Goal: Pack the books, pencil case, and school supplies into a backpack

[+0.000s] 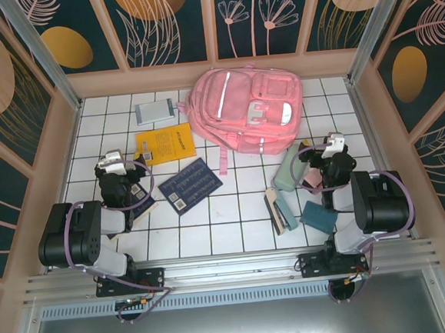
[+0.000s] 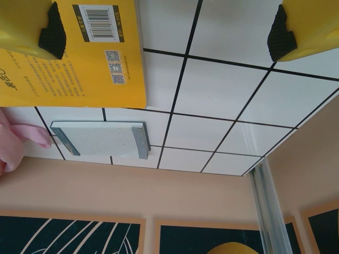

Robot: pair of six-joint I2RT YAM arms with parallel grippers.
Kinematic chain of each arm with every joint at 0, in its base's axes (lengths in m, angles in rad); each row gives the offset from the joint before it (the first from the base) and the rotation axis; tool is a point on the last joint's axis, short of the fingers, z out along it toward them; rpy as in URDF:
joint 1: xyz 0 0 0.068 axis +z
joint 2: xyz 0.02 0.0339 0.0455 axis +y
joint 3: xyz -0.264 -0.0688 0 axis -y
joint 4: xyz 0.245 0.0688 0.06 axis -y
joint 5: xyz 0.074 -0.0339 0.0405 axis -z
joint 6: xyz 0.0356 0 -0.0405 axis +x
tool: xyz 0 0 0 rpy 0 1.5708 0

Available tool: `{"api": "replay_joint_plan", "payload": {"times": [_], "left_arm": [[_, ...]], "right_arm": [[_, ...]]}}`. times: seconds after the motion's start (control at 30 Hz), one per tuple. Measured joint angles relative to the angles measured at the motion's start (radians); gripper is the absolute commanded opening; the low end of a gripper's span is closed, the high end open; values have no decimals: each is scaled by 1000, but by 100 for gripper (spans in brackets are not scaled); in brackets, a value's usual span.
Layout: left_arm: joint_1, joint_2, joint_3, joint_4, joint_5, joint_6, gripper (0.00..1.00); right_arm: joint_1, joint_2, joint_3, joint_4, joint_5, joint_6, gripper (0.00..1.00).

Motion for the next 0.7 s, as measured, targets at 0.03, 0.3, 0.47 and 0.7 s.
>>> {"api": "replay_joint_plan", "payload": {"times": [0.03,0.3,0.47,0.7], "left_arm": [[0,0,0,0,0,0,99],[0,-1,0,-5,20,1,99],[0,-1,0,-1,6,0,99],[0,-12,0,-14,4,2,99]], "right_arm": [[0,0,0,0,0,0,99],[0,0,0,0,0,0,99],[1,0,0,0,4,0,99],[14,0,-9,18,18,-1,99]]}}
